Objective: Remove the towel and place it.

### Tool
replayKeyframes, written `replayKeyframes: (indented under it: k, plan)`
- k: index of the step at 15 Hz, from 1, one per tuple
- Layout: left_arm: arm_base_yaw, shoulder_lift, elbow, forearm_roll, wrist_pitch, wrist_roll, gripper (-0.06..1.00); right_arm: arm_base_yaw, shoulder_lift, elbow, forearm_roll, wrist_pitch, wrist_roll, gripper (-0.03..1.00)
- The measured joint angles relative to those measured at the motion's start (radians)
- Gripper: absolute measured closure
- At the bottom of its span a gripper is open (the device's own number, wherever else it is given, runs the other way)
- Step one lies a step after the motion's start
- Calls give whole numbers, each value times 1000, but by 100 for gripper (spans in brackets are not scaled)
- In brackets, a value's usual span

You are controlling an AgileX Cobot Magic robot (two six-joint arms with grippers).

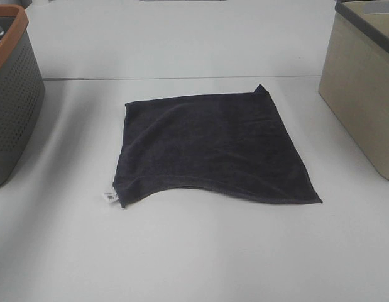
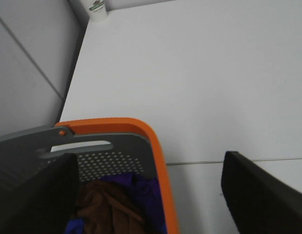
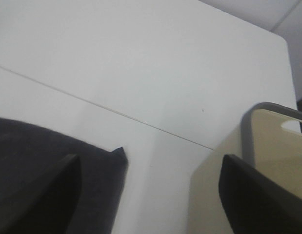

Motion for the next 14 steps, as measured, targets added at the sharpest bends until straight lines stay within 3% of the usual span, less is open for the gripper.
replayKeyframes:
  k: [2, 4, 7, 9, 11, 14]
  plan:
    - [12, 0, 0, 6, 61, -26, 19, -1, 45, -105, -68, 148, 153, 20]
    - [12, -8, 0, -74, 102, 54, 20, -12, 107, -233, -16, 267, 148, 20]
    - [12, -35, -26, -167, 212, 162, 20, -118, 197, -438, 332, 474, -59, 20]
    - [12, -38, -58, -216, 305, 203, 20, -181, 245, -534, 477, 627, -146, 20]
    - [16, -39, -138, -357, 466, 283, 20, -220, 275, -641, 478, 759, -186, 20]
    - [99, -49, -180, -535, 594, 296, 20, -220, 251, -638, 461, 771, -191, 20]
